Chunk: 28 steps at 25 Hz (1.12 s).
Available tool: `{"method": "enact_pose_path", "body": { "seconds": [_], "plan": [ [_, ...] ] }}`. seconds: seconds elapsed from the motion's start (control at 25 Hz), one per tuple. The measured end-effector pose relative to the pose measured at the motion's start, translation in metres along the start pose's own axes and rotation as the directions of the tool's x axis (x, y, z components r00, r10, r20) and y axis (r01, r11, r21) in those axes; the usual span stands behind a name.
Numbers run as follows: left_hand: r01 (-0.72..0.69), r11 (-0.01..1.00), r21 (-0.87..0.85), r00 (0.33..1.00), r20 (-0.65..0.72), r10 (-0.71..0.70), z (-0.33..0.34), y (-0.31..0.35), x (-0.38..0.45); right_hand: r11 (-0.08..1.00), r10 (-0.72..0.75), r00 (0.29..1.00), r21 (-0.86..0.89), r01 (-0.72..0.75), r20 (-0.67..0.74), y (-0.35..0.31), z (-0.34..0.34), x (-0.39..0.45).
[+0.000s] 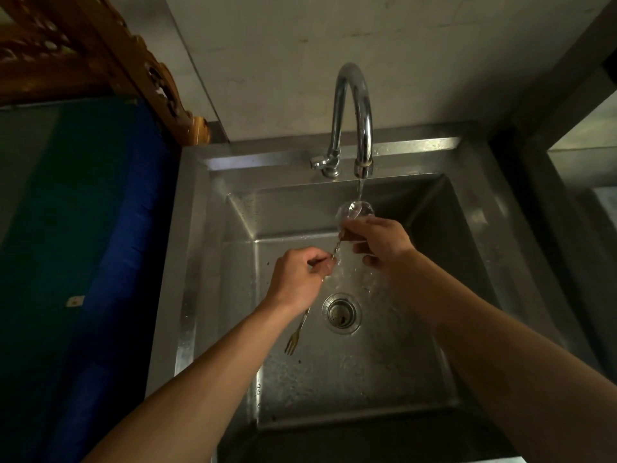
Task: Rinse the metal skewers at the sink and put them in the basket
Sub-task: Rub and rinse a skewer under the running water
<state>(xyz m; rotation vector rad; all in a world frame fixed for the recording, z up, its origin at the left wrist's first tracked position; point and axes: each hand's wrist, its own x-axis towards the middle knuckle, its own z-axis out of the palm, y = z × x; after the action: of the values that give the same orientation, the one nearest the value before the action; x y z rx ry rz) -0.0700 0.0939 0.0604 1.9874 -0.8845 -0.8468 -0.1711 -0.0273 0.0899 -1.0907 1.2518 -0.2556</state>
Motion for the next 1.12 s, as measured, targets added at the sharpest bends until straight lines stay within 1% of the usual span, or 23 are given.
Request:
{"method": "enact_pose_path", "body": {
  "seconds": [0.08, 0.24, 0.36, 0.48, 0.68, 0.76, 0.88, 0.92, 1.04, 1.12],
  "plan": [
    [0.003, 1.000, 0.003, 1.000, 0.002, -0.003, 0.000, 0.000, -0.001, 1.000, 0.008, 1.000, 0.009, -0.007, -0.025, -0.001, -0.001, -0.001],
    [0.017, 1.000, 0.004, 1.000, -0.007, -0.017, -0.001, 0.000, -0.005, 1.000, -0.005, 1.000, -0.018, 0.005, 0.007, 0.000, -0.002, -0.004],
    [0.019, 1.000, 0.002, 1.000, -0.002, -0.019, -0.002, 0.000, -0.006, 1.000, -0.011, 0.999, -0.022, 0.010, -0.038, -0.001, -0.001, -0.006],
    [0.032, 0.999, 0.011, 0.999, -0.021, -0.032, -0.002, 0.003, -0.007, 0.998, -0.042, 0.999, -0.056, 0.041, -0.002, -0.002, -0.002, -0.008],
    [0.074, 0.997, -0.026, 0.997, -0.026, -0.074, 0.000, 0.010, -0.010, 0.995, -0.086, 0.995, -0.044, 0.088, 0.040, -0.004, -0.007, -0.010],
    [0.078, 0.997, -0.026, 0.996, -0.027, -0.079, -0.001, 0.011, -0.011, 0.994, -0.086, 0.996, -0.059, 0.087, 0.016, -0.006, -0.005, -0.011],
    [0.079, 0.997, -0.013, 0.996, -0.033, -0.079, -0.002, 0.013, -0.013, 0.993, -0.087, 0.995, -0.085, 0.082, -0.056, -0.009, -0.004, -0.012],
    [0.082, 0.997, -0.008, 0.996, -0.037, -0.082, -0.002, 0.013, -0.013, 0.992, -0.095, 0.994, -0.089, 0.089, -0.059, -0.009, -0.004, -0.012],
    [0.095, 0.996, 0.001, 0.994, -0.051, -0.094, -0.004, 0.014, -0.011, 0.991, -0.135, 0.991, -0.016, 0.135, 0.026, -0.007, -0.005, -0.011],
    [0.098, 0.995, -0.005, 0.994, -0.052, -0.098, -0.005, 0.015, -0.009, 0.991, -0.116, 0.993, 0.066, 0.115, 0.009, -0.008, -0.003, -0.010]
  ]
}}
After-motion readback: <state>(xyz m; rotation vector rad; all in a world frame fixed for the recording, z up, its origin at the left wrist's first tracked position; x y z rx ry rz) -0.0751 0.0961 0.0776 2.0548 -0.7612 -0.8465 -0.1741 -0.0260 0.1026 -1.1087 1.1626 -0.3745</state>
